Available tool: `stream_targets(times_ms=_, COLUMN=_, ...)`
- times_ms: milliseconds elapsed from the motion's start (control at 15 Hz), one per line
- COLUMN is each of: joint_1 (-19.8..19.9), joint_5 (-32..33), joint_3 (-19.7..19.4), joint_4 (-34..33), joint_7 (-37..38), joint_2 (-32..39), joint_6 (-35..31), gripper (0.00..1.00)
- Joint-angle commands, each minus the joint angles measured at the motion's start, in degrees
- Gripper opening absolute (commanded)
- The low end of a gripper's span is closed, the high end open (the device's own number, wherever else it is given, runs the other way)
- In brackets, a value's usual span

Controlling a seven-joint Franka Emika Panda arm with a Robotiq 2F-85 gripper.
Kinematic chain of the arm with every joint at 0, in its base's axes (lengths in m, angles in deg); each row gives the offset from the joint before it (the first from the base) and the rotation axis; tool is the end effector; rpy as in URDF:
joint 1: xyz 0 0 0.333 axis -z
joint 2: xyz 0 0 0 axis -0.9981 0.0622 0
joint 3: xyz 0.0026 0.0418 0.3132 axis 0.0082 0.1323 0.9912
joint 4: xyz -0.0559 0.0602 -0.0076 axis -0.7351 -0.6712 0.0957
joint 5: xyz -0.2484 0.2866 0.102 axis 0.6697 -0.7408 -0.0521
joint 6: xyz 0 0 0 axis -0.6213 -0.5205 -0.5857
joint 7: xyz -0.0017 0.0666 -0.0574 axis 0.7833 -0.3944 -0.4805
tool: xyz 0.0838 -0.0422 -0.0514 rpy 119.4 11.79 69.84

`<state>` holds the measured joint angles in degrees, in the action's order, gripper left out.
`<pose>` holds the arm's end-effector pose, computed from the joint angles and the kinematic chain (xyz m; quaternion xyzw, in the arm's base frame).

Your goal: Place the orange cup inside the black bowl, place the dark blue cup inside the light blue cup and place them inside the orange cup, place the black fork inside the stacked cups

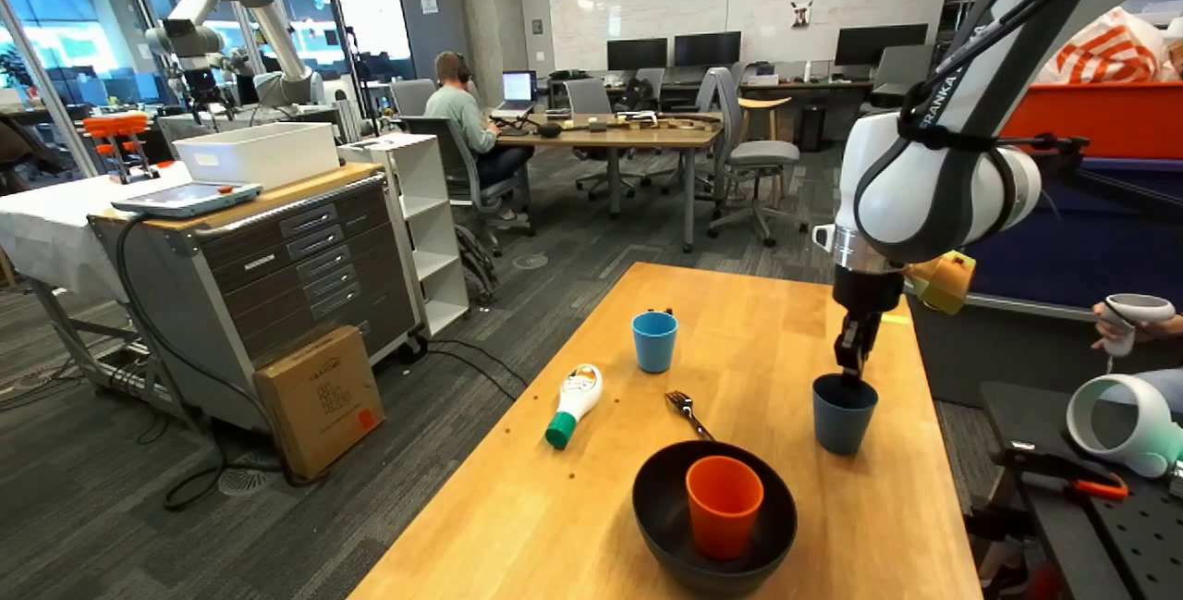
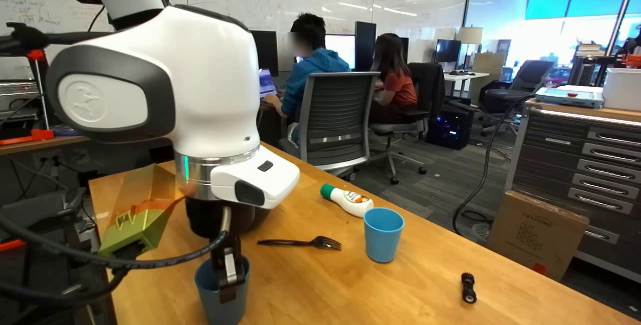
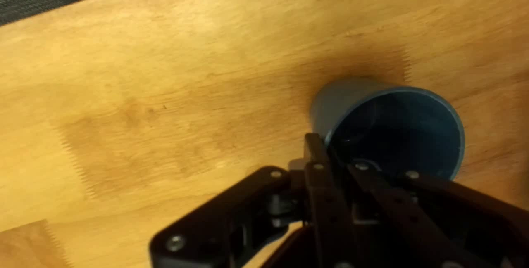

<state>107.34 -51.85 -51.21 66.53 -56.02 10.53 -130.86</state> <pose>0.3804 -0.1993 0.1432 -0.9918 0.1251 0.0171 0.0186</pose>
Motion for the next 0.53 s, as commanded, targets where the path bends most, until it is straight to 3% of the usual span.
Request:
stream_targets(times_ms=0, joint_1=0.02, joint_5=0.61, joint_3=0.70, joint_4=-0.72, joint_7=1.20, joint_2=-1.02, joint_6=1.81, gripper=0.01)
stream_targets(times_ms=467, joint_1=-2.51, joint_5=-0.65, joint_3=0.66, joint_4=-5.74, joint_7=5.80, joint_2=-4.14, joint_6=8.91, gripper=0.01)
